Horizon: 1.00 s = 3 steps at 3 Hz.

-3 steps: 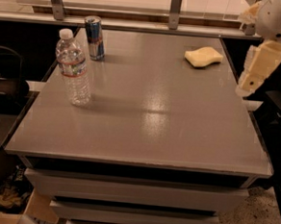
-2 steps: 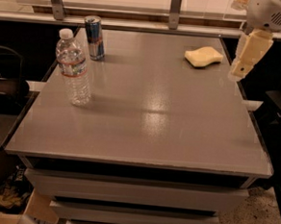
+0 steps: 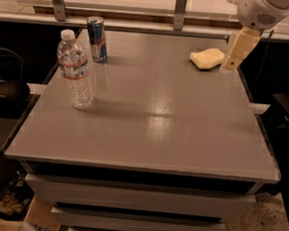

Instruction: Move sponge near water bottle

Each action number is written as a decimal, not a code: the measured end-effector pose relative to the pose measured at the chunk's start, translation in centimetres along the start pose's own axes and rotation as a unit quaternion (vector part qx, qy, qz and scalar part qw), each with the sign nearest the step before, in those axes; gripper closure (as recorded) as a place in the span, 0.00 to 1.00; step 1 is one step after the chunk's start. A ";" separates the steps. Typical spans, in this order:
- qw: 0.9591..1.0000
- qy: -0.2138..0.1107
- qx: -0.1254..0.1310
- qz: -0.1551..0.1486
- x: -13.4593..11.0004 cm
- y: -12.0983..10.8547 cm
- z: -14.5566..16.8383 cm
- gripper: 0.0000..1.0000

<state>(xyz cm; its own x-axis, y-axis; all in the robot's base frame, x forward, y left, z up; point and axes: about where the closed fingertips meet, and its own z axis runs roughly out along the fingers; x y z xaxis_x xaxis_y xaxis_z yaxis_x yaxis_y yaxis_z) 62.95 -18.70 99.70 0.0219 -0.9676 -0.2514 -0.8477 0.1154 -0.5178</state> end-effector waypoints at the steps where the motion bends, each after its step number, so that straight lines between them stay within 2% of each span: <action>1: 1.000 -0.013 0.016 0.013 0.2 -0.2 1.2 0.00; 2: 0.997 -0.046 0.039 0.053 0.4 -0.5 4.2 0.00; 3: 0.992 -0.080 0.055 0.085 0.2 -1.8 7.1 0.00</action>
Offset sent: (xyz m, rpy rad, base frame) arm 0.0554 0.0054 -0.0556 0.2802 -0.1288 -0.1269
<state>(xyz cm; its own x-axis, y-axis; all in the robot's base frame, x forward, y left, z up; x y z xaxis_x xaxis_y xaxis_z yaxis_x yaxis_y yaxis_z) 68.27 -17.49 94.75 -0.0251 -0.8854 -0.4641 -0.7838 0.3056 -0.5407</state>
